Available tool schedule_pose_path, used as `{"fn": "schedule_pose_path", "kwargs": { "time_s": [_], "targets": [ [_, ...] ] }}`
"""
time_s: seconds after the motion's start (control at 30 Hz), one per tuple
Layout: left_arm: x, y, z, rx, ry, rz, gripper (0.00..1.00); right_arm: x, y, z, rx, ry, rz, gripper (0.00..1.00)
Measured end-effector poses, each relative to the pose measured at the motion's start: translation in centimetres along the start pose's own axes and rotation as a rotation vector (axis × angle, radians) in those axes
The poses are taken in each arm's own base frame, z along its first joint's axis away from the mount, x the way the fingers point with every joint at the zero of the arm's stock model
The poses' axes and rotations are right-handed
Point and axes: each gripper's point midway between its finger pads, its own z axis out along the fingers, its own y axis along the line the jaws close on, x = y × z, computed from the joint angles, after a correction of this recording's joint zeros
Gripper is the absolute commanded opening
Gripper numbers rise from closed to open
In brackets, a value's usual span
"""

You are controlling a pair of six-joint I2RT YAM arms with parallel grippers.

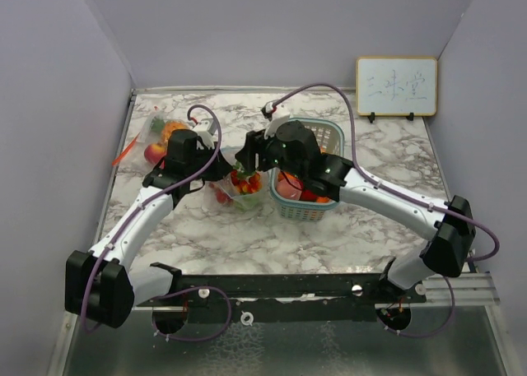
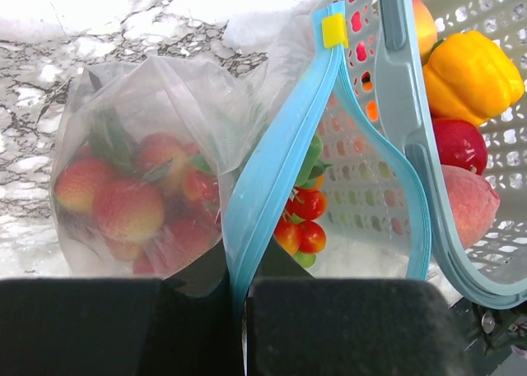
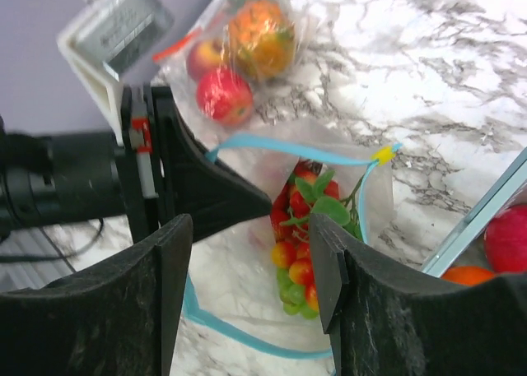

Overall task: Place the food in the zip-top bag and seal the zipper
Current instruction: Place the fake fruit in the zipper food storage bag, then zip the zipper food storage bag at the center of the board.

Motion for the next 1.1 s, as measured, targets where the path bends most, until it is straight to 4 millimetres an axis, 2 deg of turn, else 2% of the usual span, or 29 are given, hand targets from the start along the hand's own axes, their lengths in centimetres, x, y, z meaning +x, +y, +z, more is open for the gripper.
{"fn": "schedule_pose_path", "kwargs": {
  "time_s": [0.07,0.17,0.23,0.3,0.43,0.5,0.93,1.1],
  "targets": [
    [-0.1,-0.1,0.1,0.005,-0.009,-0.003,0.00,-1.6,-0.1,-0.2,0.034,-0.032,0.045,0.59],
    [-0.1,-0.1,0.2,0.009,-0.016,-0.011,0.00,-2.0,-0.4,1.2,0.085,-0.028,0.083,0.60],
    [-0.1,-0.2,0.2,0.013,-0.024,-0.013,0.00,-1.3,-1.0,2.8,0.131,-0.007,0.105,0.60],
    [-0.1,-0.3,0.0,0.022,-0.037,-0.012,0.00,0.4,-2.0,4.2,0.176,0.031,0.123,0.60],
    [-0.2,-0.7,-0.8,0.036,-0.069,-0.004,0.00,3.3,-3.9,5.7,0.253,0.097,0.143,0.60],
    [-0.3,-0.8,-1.0,0.041,-0.081,0.000,0.00,3.6,-4.4,6.1,0.279,0.103,0.154,0.60],
    [1.8,-0.2,-0.6,0.055,-0.076,-0.010,0.00,1.6,-5.4,6.0,0.320,0.036,0.208,0.57],
    [1.9,-0.5,-0.5,0.074,-0.080,-0.013,0.00,0.3,-7.0,7.3,0.343,0.010,0.246,0.57]
  ]
}}
